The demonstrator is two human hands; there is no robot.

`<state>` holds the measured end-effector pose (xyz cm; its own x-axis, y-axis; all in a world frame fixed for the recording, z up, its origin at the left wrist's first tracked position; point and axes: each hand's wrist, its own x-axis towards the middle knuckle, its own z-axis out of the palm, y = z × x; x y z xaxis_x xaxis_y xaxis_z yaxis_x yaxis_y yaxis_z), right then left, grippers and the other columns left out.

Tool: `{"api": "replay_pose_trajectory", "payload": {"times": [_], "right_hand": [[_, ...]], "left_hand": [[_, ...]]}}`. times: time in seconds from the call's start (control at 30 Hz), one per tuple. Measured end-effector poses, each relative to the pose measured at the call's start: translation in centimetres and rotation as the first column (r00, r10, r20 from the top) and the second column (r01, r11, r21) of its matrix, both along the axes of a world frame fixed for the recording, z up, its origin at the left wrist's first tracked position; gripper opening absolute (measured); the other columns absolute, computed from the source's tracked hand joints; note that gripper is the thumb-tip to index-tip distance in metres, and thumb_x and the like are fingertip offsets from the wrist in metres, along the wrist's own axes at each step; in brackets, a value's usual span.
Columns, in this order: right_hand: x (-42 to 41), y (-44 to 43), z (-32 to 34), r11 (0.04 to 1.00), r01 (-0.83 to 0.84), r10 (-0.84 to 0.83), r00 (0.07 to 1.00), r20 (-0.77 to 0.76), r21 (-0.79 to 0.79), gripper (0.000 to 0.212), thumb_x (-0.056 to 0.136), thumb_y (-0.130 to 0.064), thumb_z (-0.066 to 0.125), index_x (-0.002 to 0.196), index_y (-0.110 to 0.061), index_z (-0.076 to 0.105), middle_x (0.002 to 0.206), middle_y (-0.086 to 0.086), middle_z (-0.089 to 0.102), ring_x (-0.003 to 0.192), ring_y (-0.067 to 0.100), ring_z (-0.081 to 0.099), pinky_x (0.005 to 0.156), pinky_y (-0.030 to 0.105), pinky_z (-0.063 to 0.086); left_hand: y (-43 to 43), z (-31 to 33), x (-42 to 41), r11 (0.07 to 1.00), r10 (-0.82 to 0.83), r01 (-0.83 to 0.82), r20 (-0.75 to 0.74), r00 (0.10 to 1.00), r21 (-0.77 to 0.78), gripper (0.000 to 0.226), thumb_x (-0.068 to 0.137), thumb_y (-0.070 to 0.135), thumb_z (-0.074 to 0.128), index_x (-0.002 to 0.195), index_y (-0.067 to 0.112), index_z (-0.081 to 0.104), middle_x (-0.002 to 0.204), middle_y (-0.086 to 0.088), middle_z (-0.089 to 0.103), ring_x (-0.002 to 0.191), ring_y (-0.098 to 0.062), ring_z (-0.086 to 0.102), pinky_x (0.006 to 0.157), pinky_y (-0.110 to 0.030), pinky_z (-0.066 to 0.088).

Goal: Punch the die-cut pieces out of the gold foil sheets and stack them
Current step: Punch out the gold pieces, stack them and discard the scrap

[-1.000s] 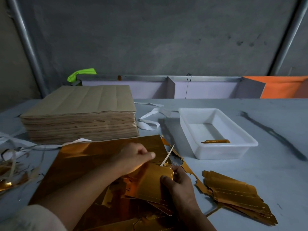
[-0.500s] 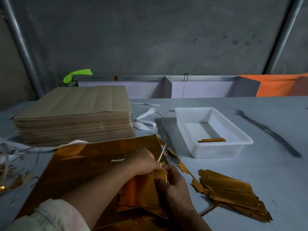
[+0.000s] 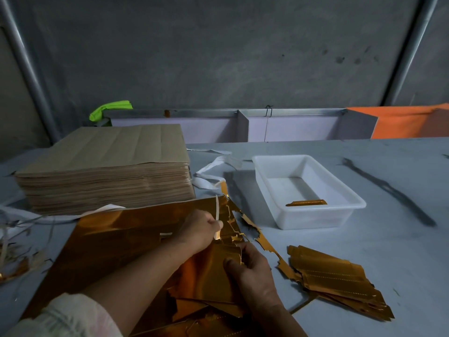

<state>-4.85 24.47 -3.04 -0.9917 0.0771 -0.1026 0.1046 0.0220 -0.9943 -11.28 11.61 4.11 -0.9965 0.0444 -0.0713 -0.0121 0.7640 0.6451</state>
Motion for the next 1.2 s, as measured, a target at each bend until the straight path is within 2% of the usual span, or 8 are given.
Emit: {"api": "replay_pose_trajectory", "payload": {"times": [0.1, 0.23, 0.4, 0.7, 0.87, 0.97, 1.1, 1.2], "right_hand": [[0.0, 0.0, 0.1, 1.0, 0.0, 0.001, 1.0, -0.011, 0.005, 0.019, 0.095, -0.018, 0.062, 0.105, -0.034, 0.061, 0.103, -0.012, 0.068, 0.093, 0.013, 0.066, 0.068, 0.024, 0.058], [0.0, 0.0, 0.0, 1.0, -0.006, 0.006, 1.0, -0.011, 0.015, 0.017, 0.095, -0.018, 0.062, 0.103, -0.033, 0.061, 0.11, -0.003, 0.067, 0.101, 0.026, 0.066, 0.087, 0.049, 0.058], [0.0, 0.3, -0.1, 0.998, -0.008, 0.01, 1.0, 0.03, -0.063, 0.016, 0.095, -0.015, 0.062, 0.106, -0.025, 0.059, 0.109, -0.002, 0.069, 0.092, 0.022, 0.071, 0.071, 0.038, 0.063], [-0.2, 0.4, -1.0, 0.997, -0.027, 0.027, 1.0, -0.002, -0.07, 0.014, 0.093, -0.011, 0.063, 0.1, -0.023, 0.06, 0.101, 0.001, 0.073, 0.091, 0.024, 0.072, 0.076, 0.047, 0.062], [-0.1, 0.5, -0.9, 0.994, 0.0, -0.003, 1.0, -0.026, -0.105, 0.015, 0.093, -0.008, 0.063, 0.101, -0.021, 0.062, 0.098, -0.001, 0.074, 0.088, 0.021, 0.072, 0.07, 0.039, 0.062], [0.0, 0.6, -0.6, 0.99, 0.027, -0.031, 0.999, -0.03, -0.142, 0.014, 0.093, -0.008, 0.063, 0.101, -0.019, 0.06, 0.104, 0.003, 0.072, 0.095, 0.03, 0.07, 0.078, 0.053, 0.06], [0.1, 0.7, -0.2, 0.981, 0.066, -0.068, 0.998, -0.006, -0.181, 0.016, 0.093, -0.013, 0.064, 0.104, -0.023, 0.057, 0.103, 0.002, 0.068, 0.092, 0.031, 0.069, 0.076, 0.049, 0.062], [0.1, 0.7, 0.0, 0.98, 0.08, -0.078, 0.997, 0.019, -0.184, 0.018, 0.094, -0.019, 0.065, 0.106, -0.028, 0.056, 0.106, 0.0, 0.064, 0.091, 0.03, 0.068, 0.068, 0.038, 0.062]], "left_hand": [[-0.1, -0.4, -0.2, 1.0, 0.01, -0.01, -0.019, 1.0, 0.007, 0.018, 0.097, 0.037, 0.057, 0.085, 0.025, 0.062, 0.079, 0.006, 0.062, 0.075, -0.007, 0.057, 0.059, -0.024, 0.038], [-0.4, -0.6, -0.5, 0.997, 0.059, -0.057, -0.037, 0.998, 0.057, 0.018, 0.097, 0.037, 0.057, 0.088, 0.024, 0.064, 0.084, 0.005, 0.063, 0.081, -0.009, 0.058, 0.062, -0.025, 0.039], [-1.0, -0.7, -0.8, 0.991, 0.105, -0.1, -0.058, 0.993, 0.093, 0.018, 0.097, 0.036, 0.057, 0.09, 0.022, 0.067, 0.084, 0.003, 0.064, 0.079, -0.008, 0.058, 0.059, -0.023, 0.037], [-1.8, -0.4, -1.4, 0.929, 0.266, -0.243, -0.045, 0.963, 0.277, 0.02, 0.101, 0.03, 0.052, 0.089, 0.018, 0.063, 0.083, 0.0, 0.061, 0.072, -0.009, 0.055, 0.056, -0.023, 0.038], [-3.5, 0.5, -1.9, 0.884, 0.378, -0.358, -0.01, 0.926, 0.302, 0.034, 0.105, 0.034, 0.038, 0.108, 0.011, 0.063, 0.095, -0.009, 0.065, 0.075, -0.014, 0.056, 0.056, -0.026, 0.037], [-4.2, 0.4, -1.7, 0.92, 0.368, -0.371, 0.051, 0.928, 0.123, 0.053, 0.103, 0.049, 0.032, 0.126, 0.005, 0.052, 0.116, -0.018, 0.058, 0.087, -0.022, 0.057, 0.063, -0.031, 0.044], [-5.3, 0.1, -0.9, 0.914, 0.204, -0.234, 0.123, 0.971, 0.332, 0.034, 0.098, 0.055, 0.042, 0.096, 0.025, 0.055, 0.098, -0.004, 0.06, 0.091, -0.018, 0.059, 0.075, -0.034, 0.046], [-5.6, 0.6, -0.1, 0.933, -0.007, -0.107, 0.318, 0.948, 0.342, 0.029, 0.093, 0.052, 0.054, 0.102, 0.026, 0.061, 0.104, -0.001, 0.061, 0.095, -0.018, 0.058, 0.074, -0.034, 0.047]]}}
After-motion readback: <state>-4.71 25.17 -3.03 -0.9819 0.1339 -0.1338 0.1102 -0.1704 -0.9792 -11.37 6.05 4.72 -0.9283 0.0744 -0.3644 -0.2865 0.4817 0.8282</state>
